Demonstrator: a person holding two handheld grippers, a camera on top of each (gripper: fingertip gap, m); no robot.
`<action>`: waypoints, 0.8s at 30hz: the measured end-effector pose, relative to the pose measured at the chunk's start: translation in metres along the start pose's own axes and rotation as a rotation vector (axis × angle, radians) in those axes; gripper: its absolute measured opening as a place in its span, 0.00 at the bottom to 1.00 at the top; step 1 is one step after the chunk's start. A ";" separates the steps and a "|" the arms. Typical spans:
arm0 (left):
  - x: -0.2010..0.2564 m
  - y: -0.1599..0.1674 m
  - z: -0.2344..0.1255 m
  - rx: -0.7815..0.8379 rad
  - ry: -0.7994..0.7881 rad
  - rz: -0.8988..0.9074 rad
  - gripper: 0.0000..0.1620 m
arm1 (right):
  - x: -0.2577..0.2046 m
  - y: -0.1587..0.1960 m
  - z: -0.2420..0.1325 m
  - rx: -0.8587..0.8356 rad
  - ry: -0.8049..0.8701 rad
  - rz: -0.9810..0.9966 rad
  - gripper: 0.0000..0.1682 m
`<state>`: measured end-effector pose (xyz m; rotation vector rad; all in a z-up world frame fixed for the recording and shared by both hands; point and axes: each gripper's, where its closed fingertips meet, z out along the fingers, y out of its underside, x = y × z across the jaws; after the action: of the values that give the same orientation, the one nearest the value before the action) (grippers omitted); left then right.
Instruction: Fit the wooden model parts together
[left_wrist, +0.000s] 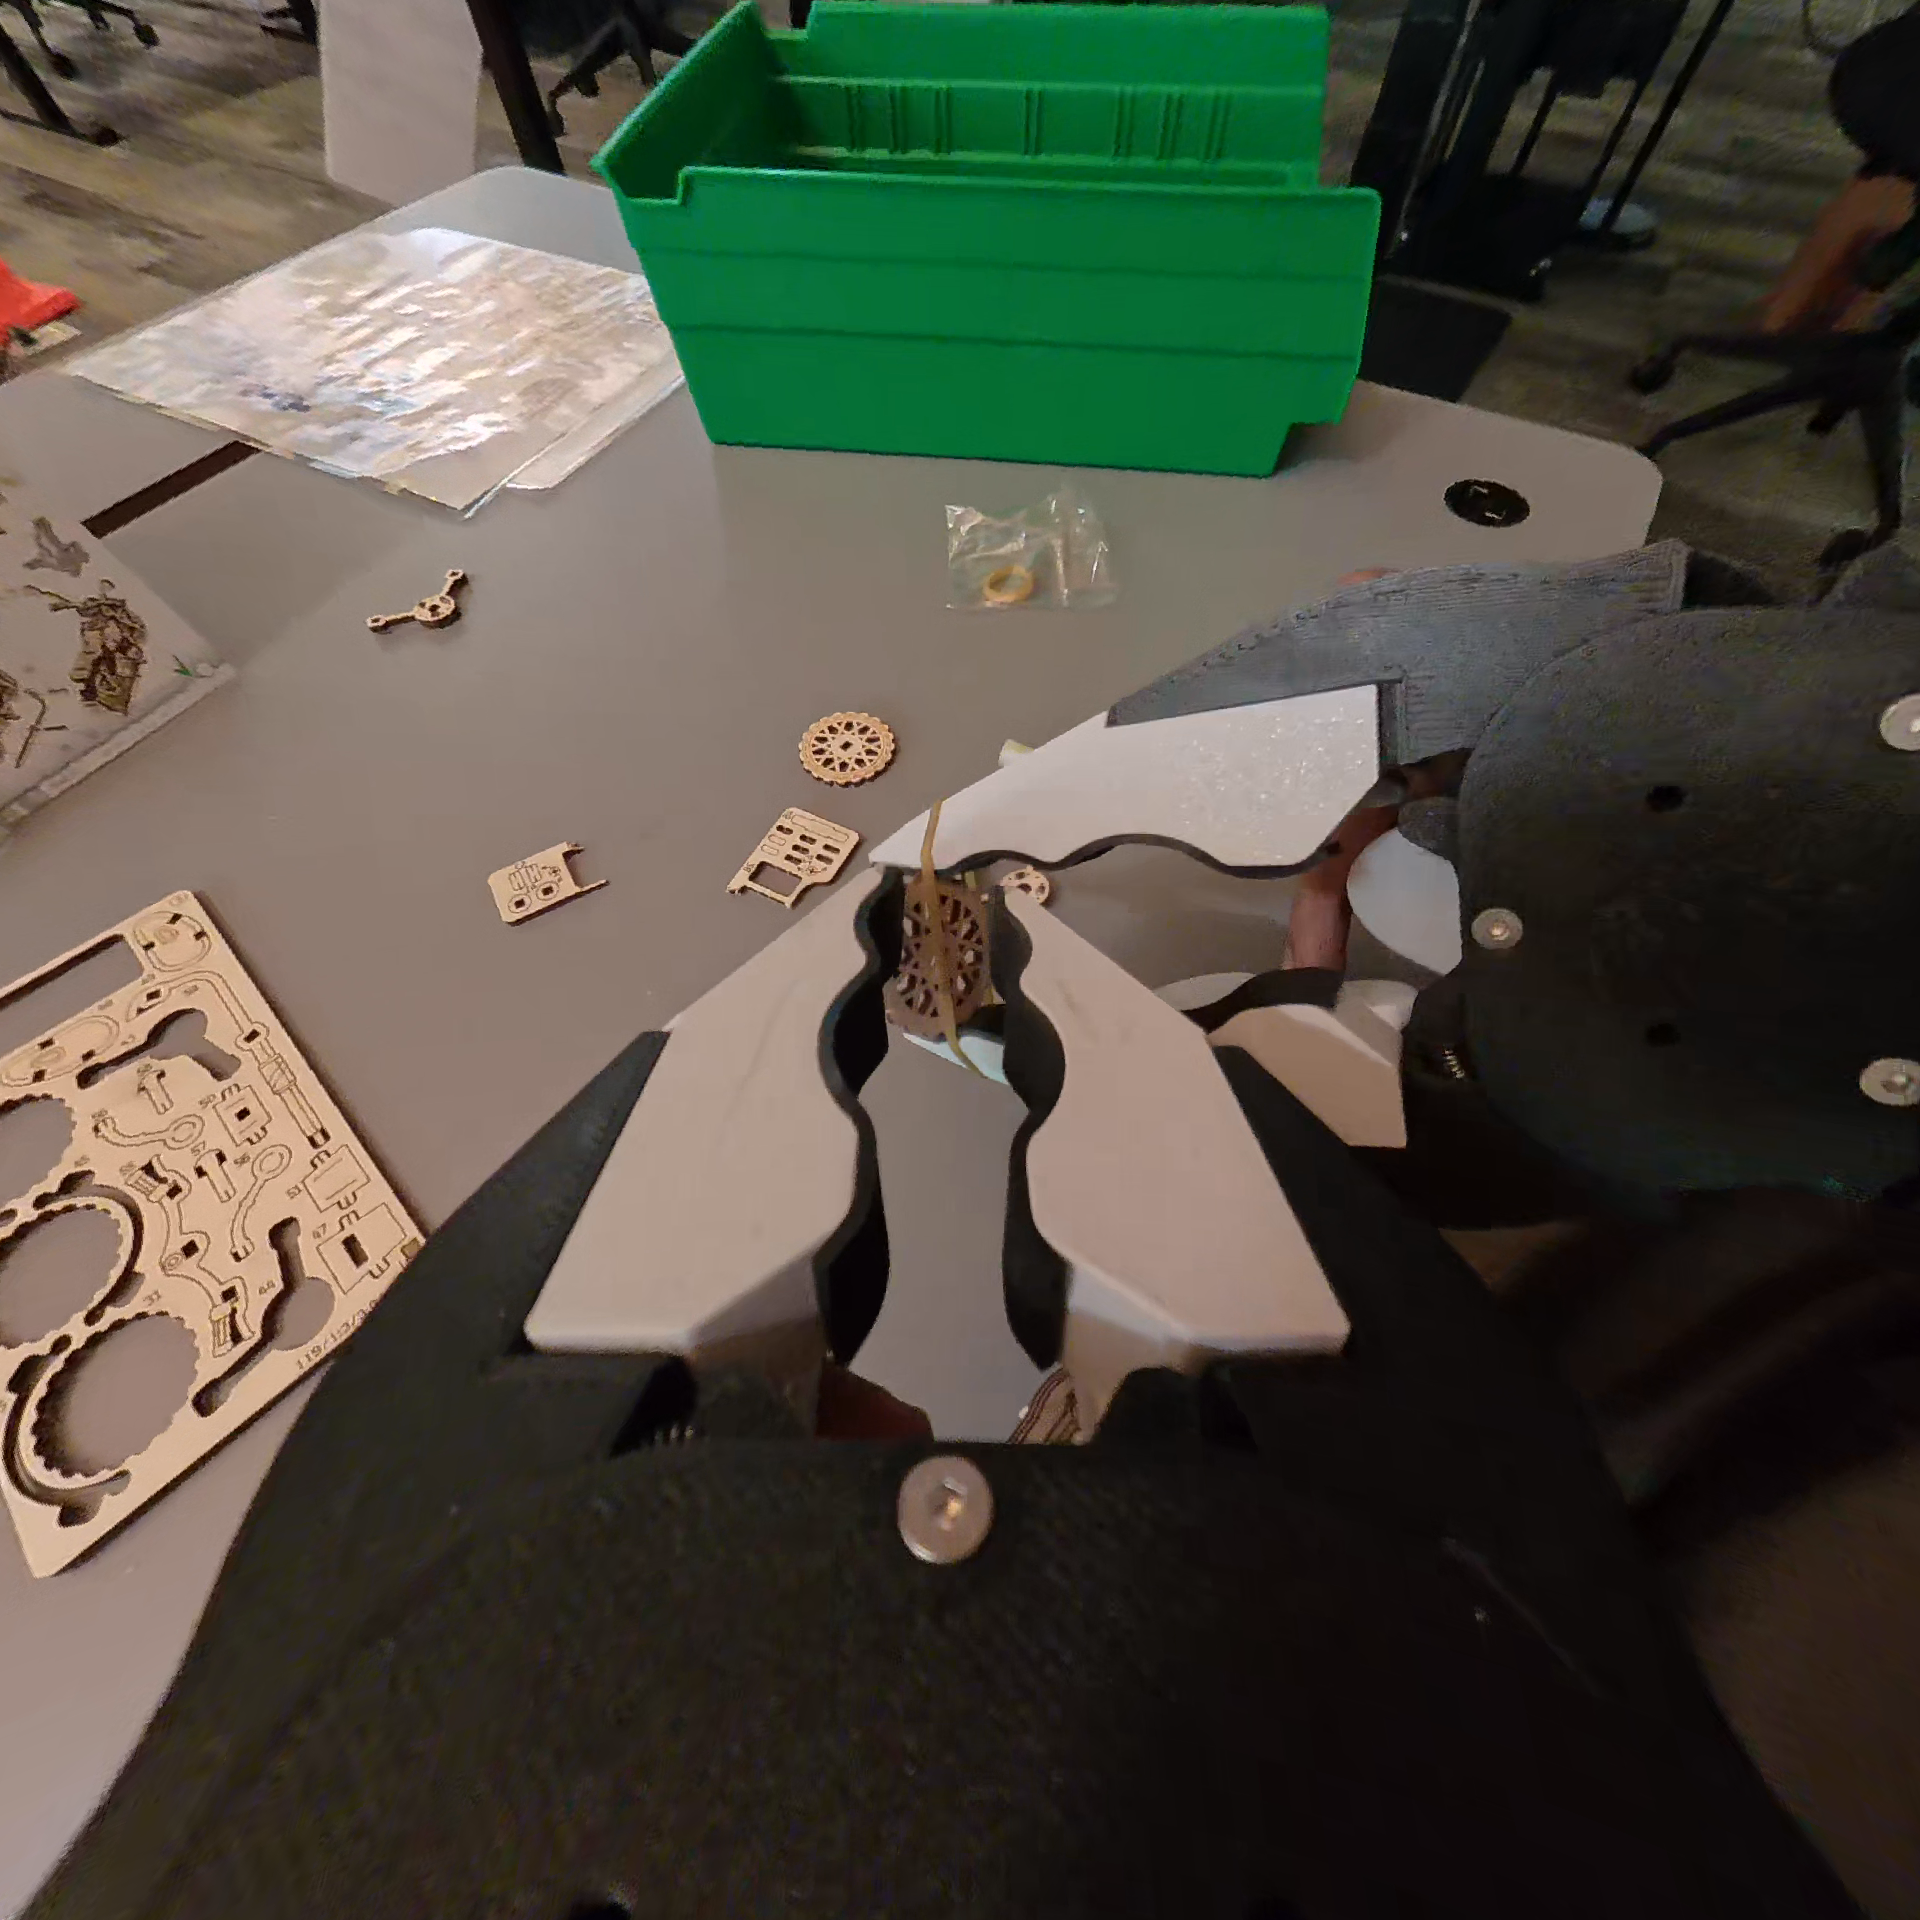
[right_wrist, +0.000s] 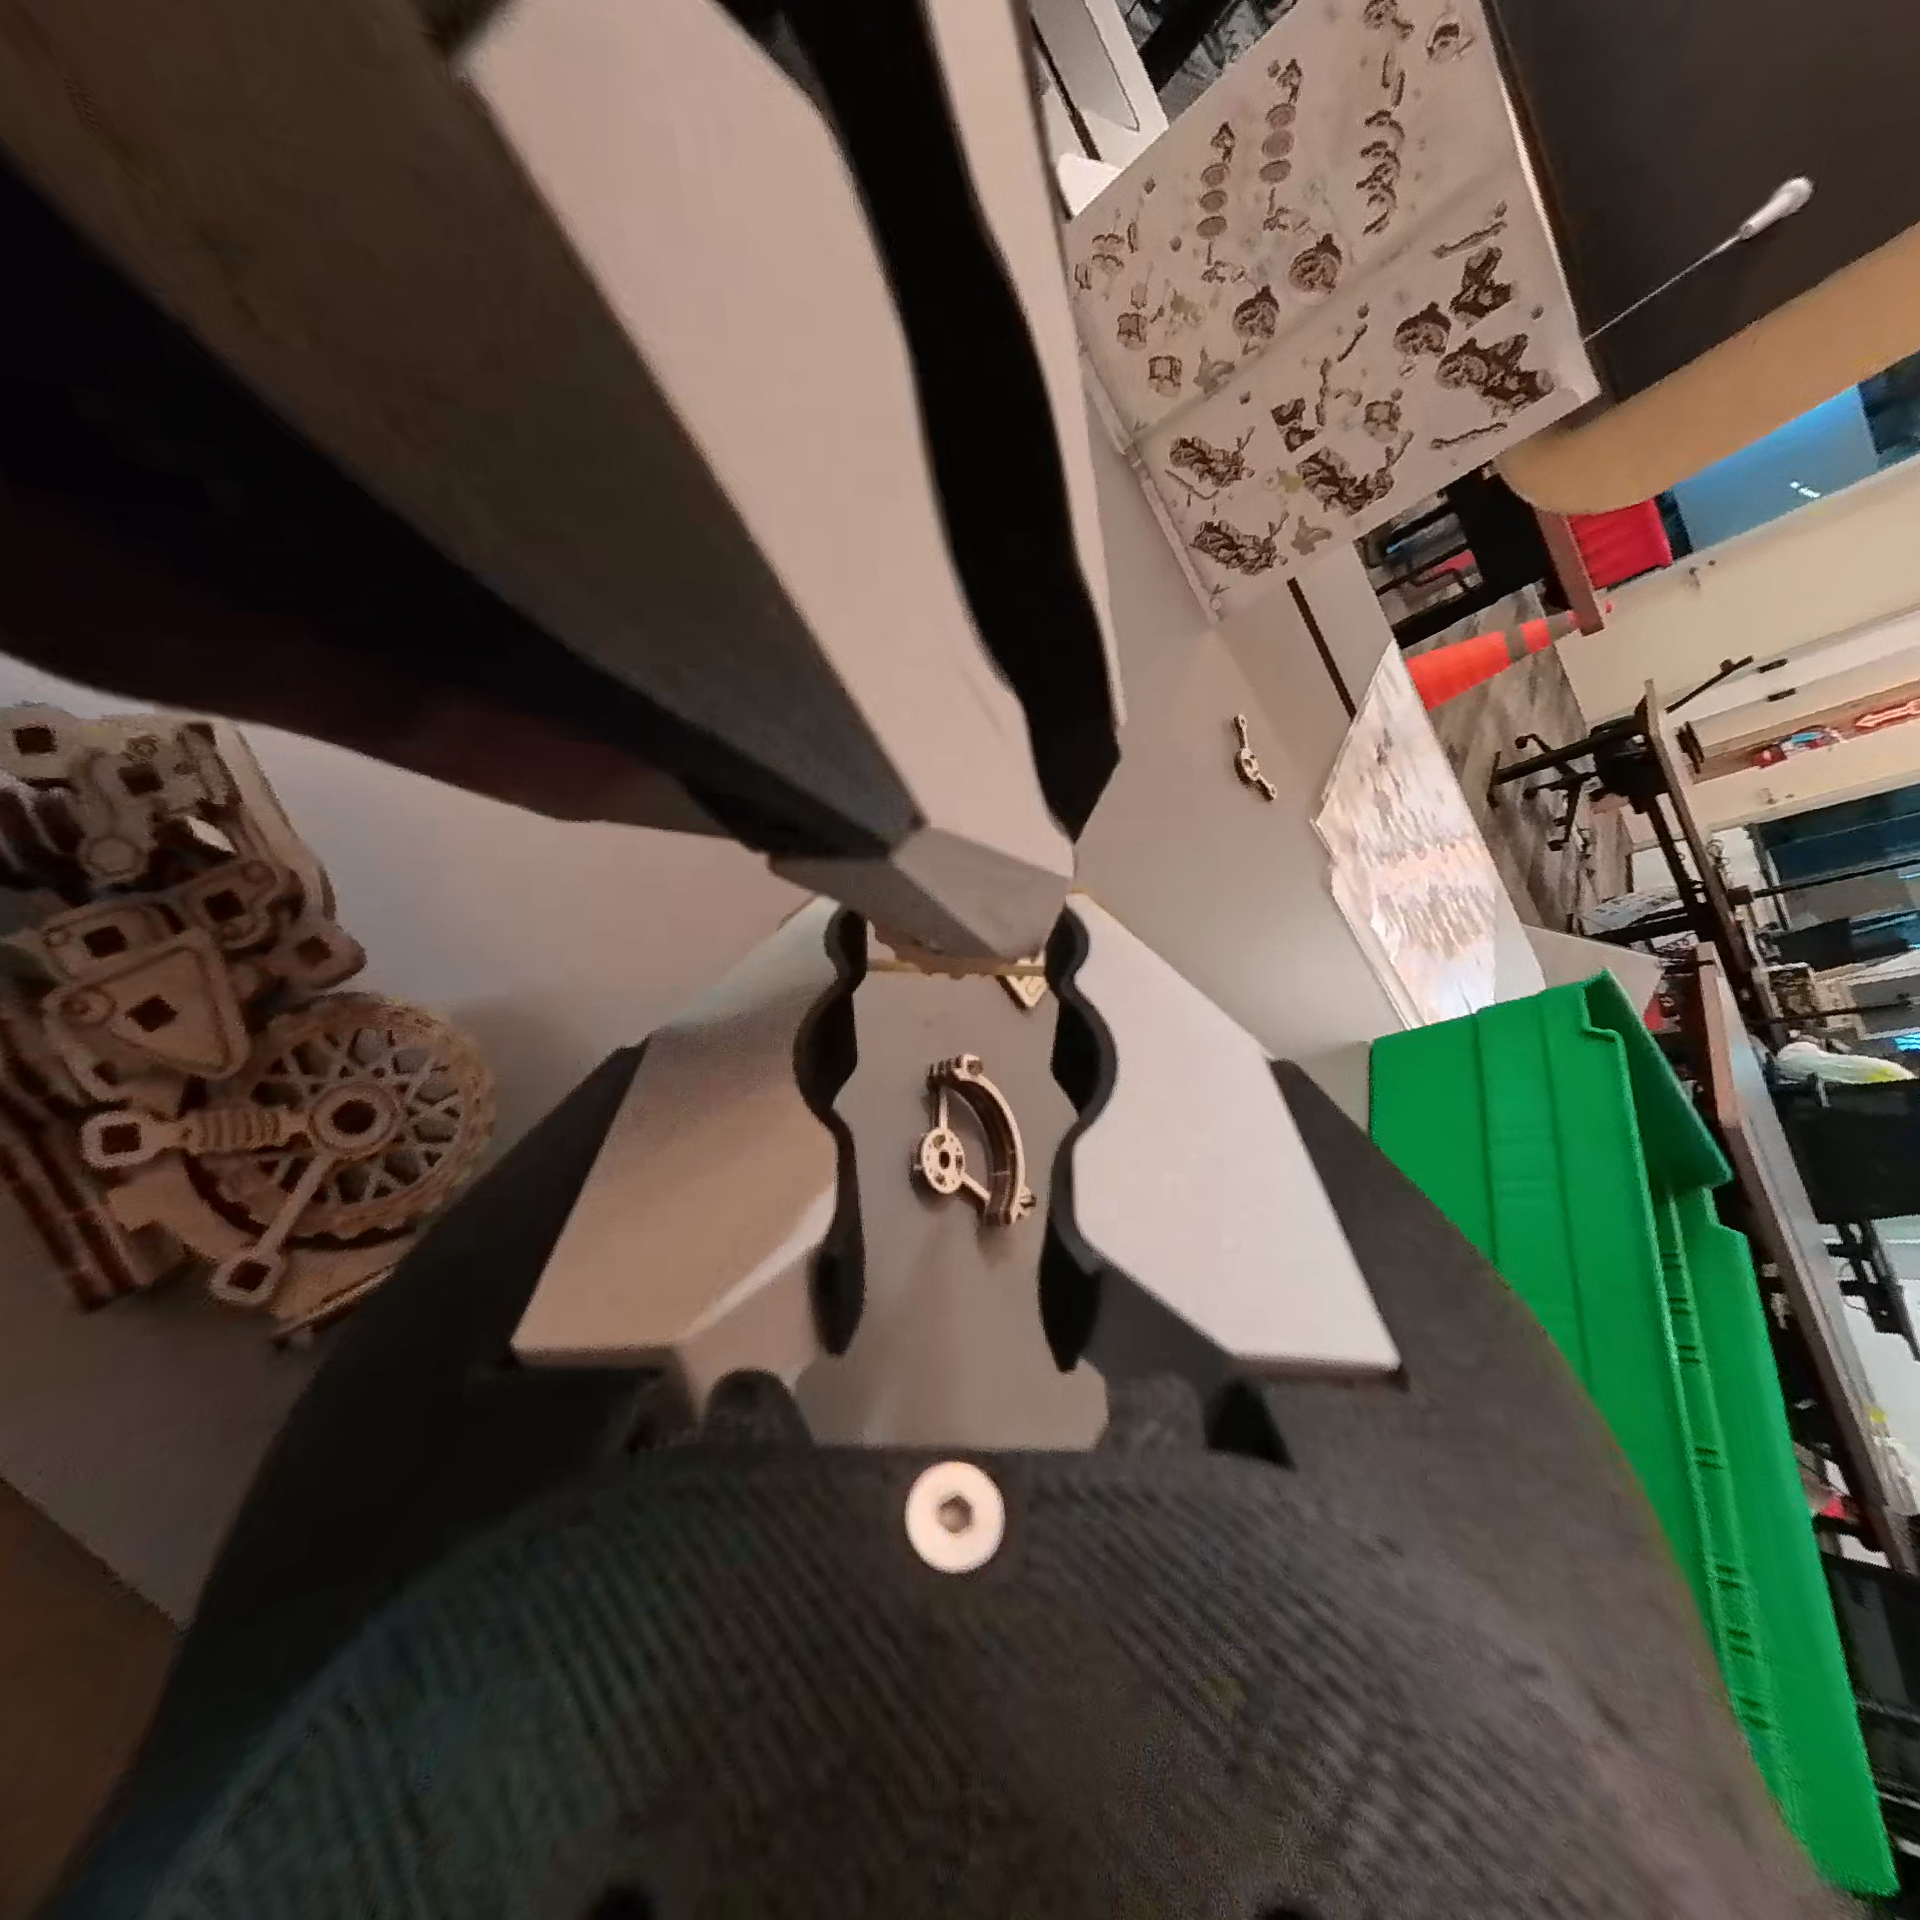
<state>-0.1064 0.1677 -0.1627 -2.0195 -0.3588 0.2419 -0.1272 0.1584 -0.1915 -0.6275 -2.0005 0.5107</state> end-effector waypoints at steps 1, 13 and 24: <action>0.000 0.000 0.000 -0.004 -0.005 0.003 0.07 | 0.000 0.000 0.000 0.000 0.002 -0.005 0.20; -0.003 0.007 0.002 -0.041 -0.095 0.134 0.05 | -0.006 -0.001 -0.001 -0.015 0.015 -0.048 0.20; -0.002 0.015 0.000 -0.087 -0.016 0.037 0.04 | -0.013 0.000 0.000 -0.012 -0.020 -0.050 0.20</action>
<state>-0.1063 0.1611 -0.1757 -2.1124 -0.3472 0.2702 -0.1218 0.1499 -0.2003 -0.5808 -2.0345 0.4768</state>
